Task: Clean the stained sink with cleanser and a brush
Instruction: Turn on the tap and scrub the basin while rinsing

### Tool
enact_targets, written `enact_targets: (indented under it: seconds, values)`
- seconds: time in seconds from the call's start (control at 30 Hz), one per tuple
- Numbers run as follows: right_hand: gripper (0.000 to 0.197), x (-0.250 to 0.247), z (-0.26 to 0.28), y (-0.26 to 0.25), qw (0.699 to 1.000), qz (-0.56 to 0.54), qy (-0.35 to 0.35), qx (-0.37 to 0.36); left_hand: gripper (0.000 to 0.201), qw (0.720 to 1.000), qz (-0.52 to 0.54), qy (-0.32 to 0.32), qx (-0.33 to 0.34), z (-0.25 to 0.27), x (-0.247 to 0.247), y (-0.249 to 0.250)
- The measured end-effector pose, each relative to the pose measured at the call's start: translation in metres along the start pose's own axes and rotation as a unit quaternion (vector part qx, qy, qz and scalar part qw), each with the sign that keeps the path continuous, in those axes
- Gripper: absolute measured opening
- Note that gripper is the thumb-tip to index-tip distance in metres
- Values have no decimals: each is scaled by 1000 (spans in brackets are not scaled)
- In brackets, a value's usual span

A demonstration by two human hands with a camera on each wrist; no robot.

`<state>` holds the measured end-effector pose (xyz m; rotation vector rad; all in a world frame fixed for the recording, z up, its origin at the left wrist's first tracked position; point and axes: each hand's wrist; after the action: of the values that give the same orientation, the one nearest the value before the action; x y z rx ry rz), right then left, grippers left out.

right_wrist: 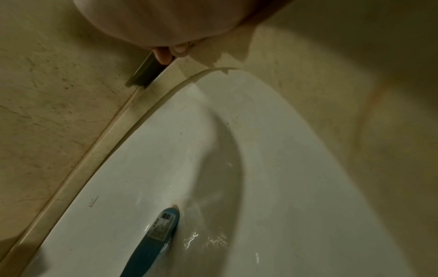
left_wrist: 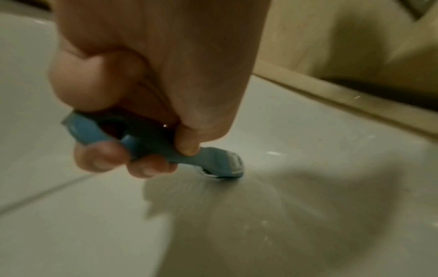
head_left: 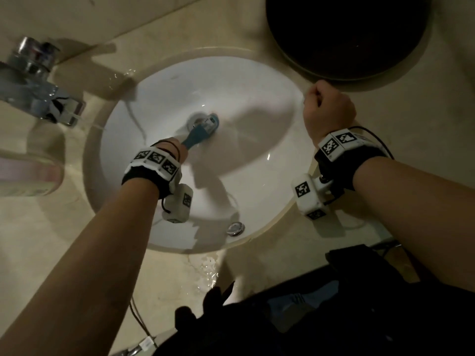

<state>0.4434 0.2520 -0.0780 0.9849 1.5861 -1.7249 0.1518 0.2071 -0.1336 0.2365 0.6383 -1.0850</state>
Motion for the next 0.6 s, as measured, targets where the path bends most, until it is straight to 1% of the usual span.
enact_targets:
  seconds: [0.03,0.07,0.1,0.13,0.17,0.2,0.23,0.27,0.3,0.43,0.47,0.5,0.53,0.6]
  values:
    - [22,0,0,0,1000,0,-1,-2,17,995,97,-16,13,12,0,6]
    - [23,0,0,0,1000,2,-2,-2,28,989,143,-30,31,20,4,10]
    - [23,0,0,0,1000,4,-2,-3,33,980,184,-67,46,30,7,18]
    - [24,0,0,0,1000,5,-2,-4,34,979,157,-110,74,39,11,27]
    - [24,1,0,0,1000,6,-1,-5,35,976,131,-148,88,50,14,33]
    - [24,0,0,-1,1000,7,-1,-4,36,975,79,-175,108,52,19,37]
    - [24,1,0,0,1000,9,-1,-3,36,976,27,-185,110,54,21,40]
    - [24,0,0,0,1000,12,-2,-2,37,978,-9,-181,106,55,22,42]
    - [24,1,0,0,1000,14,-2,-1,36,980,-10,-171,97,56,21,44]
    - [23,0,-1,0,1000,17,-1,8,20,996,49,-65,28,34,13,23]
    - [23,0,-1,0,1000,16,-1,10,19,999,18,-15,23,27,8,15]
    - [23,0,-1,0,1000,14,-2,11,26,999,-26,30,15,19,5,7]
    - [23,-1,-1,0,1000,13,-3,11,30,995,-75,61,4,16,1,4]
    - [24,0,-1,0,1000,13,-6,11,33,992,-90,91,1,16,-3,6]
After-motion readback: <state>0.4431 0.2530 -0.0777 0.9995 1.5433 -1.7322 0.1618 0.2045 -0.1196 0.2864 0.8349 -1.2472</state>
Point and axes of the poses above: each hand's wrist, its own z-axis away from the middle knuckle, its own x-axis out of the palm, y = z × x
